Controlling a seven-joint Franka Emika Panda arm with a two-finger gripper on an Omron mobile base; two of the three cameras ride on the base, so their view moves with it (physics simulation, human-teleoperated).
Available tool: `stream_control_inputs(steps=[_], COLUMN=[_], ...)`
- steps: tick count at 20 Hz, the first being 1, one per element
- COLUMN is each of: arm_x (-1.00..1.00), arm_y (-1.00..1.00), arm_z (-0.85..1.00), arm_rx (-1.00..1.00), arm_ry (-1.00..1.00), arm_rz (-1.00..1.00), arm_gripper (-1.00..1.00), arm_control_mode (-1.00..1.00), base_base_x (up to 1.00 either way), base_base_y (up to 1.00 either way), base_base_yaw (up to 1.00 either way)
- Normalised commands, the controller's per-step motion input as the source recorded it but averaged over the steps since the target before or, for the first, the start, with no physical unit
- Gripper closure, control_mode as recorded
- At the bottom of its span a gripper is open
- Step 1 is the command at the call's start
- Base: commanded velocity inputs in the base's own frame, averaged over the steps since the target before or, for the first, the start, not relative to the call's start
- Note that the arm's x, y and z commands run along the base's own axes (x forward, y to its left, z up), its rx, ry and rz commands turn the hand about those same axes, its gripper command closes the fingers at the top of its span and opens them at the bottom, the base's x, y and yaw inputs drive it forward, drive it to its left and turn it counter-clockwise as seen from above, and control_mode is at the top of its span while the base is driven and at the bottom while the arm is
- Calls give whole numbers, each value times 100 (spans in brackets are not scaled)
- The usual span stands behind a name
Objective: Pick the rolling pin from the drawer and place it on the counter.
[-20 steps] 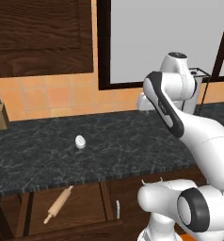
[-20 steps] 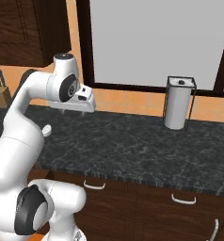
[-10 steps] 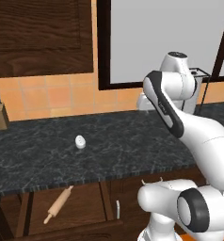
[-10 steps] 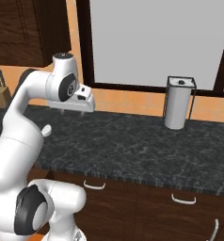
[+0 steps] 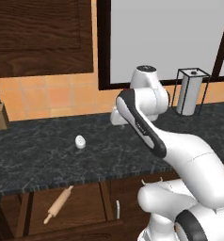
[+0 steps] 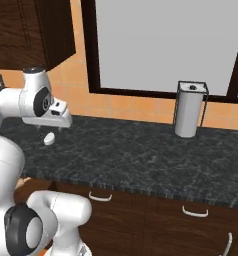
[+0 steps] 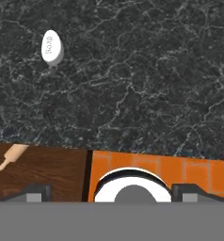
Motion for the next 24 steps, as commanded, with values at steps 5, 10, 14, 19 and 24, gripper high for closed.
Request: stream_control_inputs(steps=[5, 10, 14, 19, 24], arm_x=[-52, -57, -44, -7, 0], arm_y=[100, 100, 100, 87, 53], arm_z=[-45, -64, -83, -80, -64], arm_rx=[0, -2, 0, -1, -3], arm_ry=[9, 11, 6, 1, 2], arm_rz=[3, 1, -1, 0, 7], arm_gripper=[-100, -100, -100, -100, -100], arm_control_mode=[-100, -100, -100, -100, -100], base_base_x=[0, 0, 0, 0, 0], base_base_y=[0, 0, 0, 0, 0], base_base_yaw=[0, 0, 0, 0, 0])
